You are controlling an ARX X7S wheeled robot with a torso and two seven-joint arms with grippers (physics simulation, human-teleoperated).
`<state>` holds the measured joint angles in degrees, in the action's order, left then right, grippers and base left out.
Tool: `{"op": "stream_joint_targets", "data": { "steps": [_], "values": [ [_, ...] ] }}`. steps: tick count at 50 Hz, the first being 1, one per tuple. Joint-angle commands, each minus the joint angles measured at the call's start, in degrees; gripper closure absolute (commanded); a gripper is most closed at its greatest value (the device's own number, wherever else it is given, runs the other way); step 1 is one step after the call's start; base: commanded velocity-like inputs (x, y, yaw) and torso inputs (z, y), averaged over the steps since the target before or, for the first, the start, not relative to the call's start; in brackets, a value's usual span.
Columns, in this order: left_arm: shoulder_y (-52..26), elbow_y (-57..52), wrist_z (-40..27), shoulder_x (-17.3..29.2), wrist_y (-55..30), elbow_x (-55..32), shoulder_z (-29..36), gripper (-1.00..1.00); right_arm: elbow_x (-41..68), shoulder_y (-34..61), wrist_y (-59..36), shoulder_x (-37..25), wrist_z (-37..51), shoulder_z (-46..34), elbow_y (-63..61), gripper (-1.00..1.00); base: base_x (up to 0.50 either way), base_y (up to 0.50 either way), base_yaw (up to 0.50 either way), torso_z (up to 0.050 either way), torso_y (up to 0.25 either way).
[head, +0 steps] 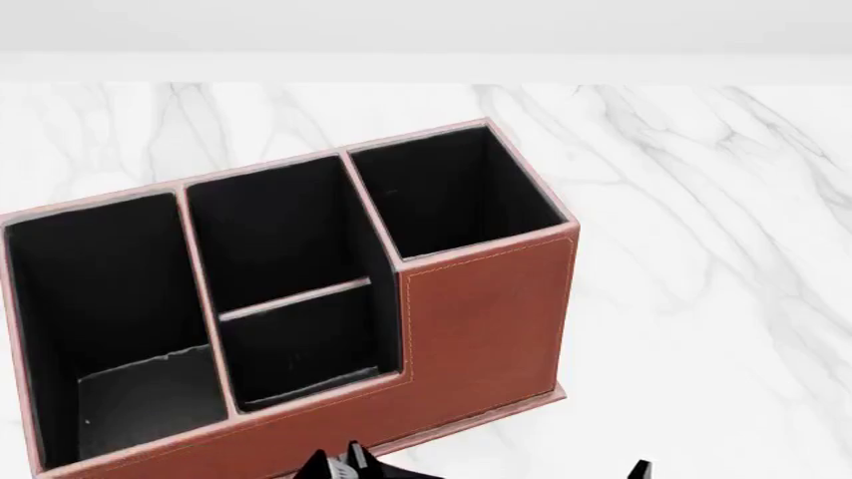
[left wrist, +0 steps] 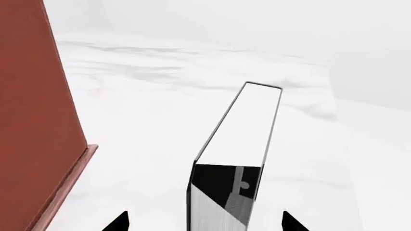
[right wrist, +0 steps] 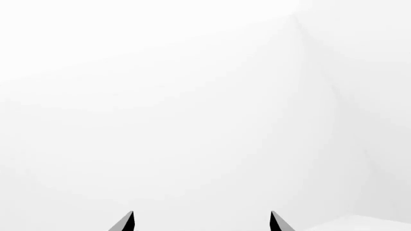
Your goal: Pick up the book and place it in the back compartment of the caddy.
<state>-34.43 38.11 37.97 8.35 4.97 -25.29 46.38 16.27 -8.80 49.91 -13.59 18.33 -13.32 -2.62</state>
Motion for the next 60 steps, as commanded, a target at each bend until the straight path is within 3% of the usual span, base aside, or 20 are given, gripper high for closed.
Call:
{"op": "stream_joint_targets", "data": {
  "steps": [1, 25, 26, 34, 44, 60],
  "values": [
    [-0.8, 1.6, 0.6, -1.1, 0.2, 0.1, 0.6, -1.0, -0.1, 0.0, 0.0, 0.0, 0.0, -0.1, 0.0, -1.0, 0.0, 0.0, 0.0, 0.0, 0.0],
    [-3.0, 11.1, 2.9, -5.9, 3.5, 1.3, 2.9, -1.0, 0.4, -0.5, 0.5, -0.4, 0.1, 0.1, -0.8, -1.0, 0.0, 0.0, 0.0, 0.0, 0.0],
    [-2.9, 10.9, 3.7, -5.7, 3.1, 1.1, 3.2, 1.0, 0.4, -0.6, 0.5, -0.4, 0.1, 0.1, -0.8, -1.0, 0.0, 0.0, 0.0, 0.0, 0.0],
    [-3.8, 15.2, 4.3, -6.8, 5.1, 0.5, 3.1, 1.0, 0.5, -0.6, 0.6, -0.4, 0.0, 0.2, -0.9, -1.0, 0.0, 0.0, 0.0, 0.0, 0.0],
    [-3.7, 12.8, 3.4, -5.0, 4.0, 0.2, 3.6, 1.0, 0.7, -0.7, 0.6, -0.4, 0.0, 0.4, -1.1, -1.0, 0.0, 0.0, 0.0, 0.0, 0.0],
    [-1.3, -3.7, -3.1, 4.2, -2.3, -1.5, 2.3, 1.0, 0.6, -1.0, 0.8, -0.3, 0.1, 0.6, -1.3, -1.0, 0.0, 0.0, 0.0, 0.0, 0.0]
  ]
}}
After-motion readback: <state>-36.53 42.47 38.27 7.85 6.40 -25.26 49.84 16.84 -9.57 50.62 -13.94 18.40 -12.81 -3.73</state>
